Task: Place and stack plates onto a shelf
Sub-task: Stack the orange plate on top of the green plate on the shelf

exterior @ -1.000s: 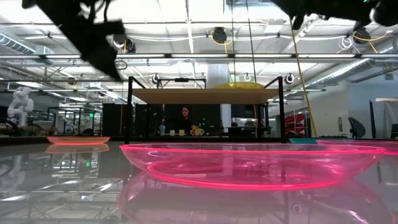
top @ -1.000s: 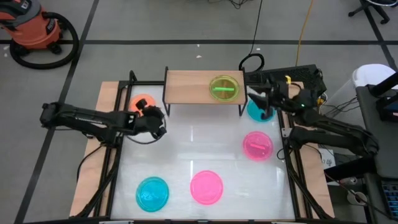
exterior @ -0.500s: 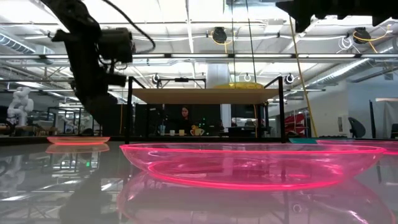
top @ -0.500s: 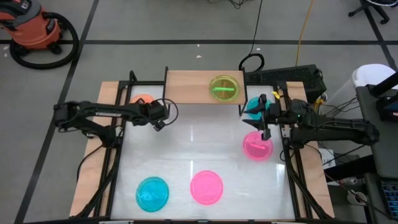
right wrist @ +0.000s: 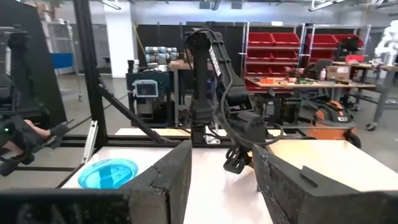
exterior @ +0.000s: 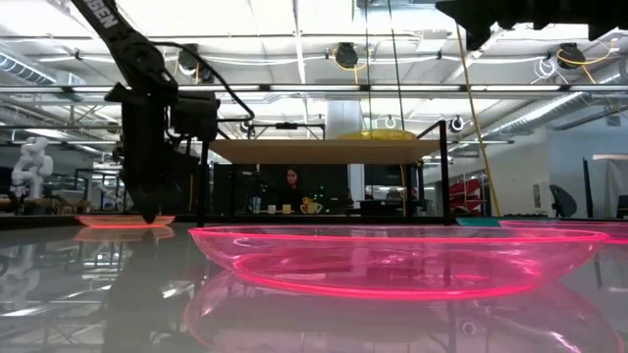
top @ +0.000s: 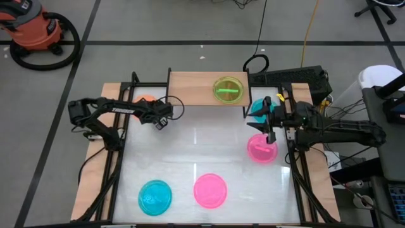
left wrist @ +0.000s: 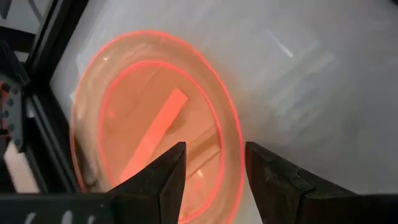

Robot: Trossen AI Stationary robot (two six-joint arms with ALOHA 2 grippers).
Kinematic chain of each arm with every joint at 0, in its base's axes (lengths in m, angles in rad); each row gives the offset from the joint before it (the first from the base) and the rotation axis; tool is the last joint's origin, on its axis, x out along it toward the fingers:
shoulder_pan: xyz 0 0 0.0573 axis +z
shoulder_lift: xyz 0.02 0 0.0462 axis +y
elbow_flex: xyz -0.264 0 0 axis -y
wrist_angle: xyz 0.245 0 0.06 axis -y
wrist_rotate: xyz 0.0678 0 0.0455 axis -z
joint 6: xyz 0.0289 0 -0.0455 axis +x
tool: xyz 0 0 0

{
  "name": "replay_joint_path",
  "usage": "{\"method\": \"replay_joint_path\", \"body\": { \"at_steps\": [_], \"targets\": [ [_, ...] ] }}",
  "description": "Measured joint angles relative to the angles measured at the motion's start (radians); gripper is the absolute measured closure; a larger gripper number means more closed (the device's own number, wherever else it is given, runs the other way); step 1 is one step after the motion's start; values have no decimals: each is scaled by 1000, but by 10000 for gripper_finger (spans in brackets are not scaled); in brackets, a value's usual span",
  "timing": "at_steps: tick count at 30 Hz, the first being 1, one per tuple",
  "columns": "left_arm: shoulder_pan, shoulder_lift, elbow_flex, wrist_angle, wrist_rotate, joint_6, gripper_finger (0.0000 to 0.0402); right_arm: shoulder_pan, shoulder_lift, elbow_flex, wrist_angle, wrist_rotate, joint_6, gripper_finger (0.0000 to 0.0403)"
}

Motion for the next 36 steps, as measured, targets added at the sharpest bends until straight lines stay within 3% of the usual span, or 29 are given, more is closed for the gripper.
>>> {"method": "replay_joint_path", "body": {
  "at_steps": [5,10,19,23,30,36],
  "targets": [
    [31,-8,-79,153,22,80,232,0,9,0,-23,41,0,252],
    [31,-13,-106,151,28,84,241,0,21,0,-24,43,0,252],
    [20,-61,-109,132,115,95,383,-1,41,0,-23,43,-8,252],
    [9,-115,-110,44,174,47,396,-1,44,0,-23,43,-8,252],
    [-124,-292,-69,-187,185,-148,398,-1,44,0,-23,43,-12,252],
    [-375,-404,5,-252,186,-286,400,-1,44,0,-23,43,-12,252]
  ]
}}
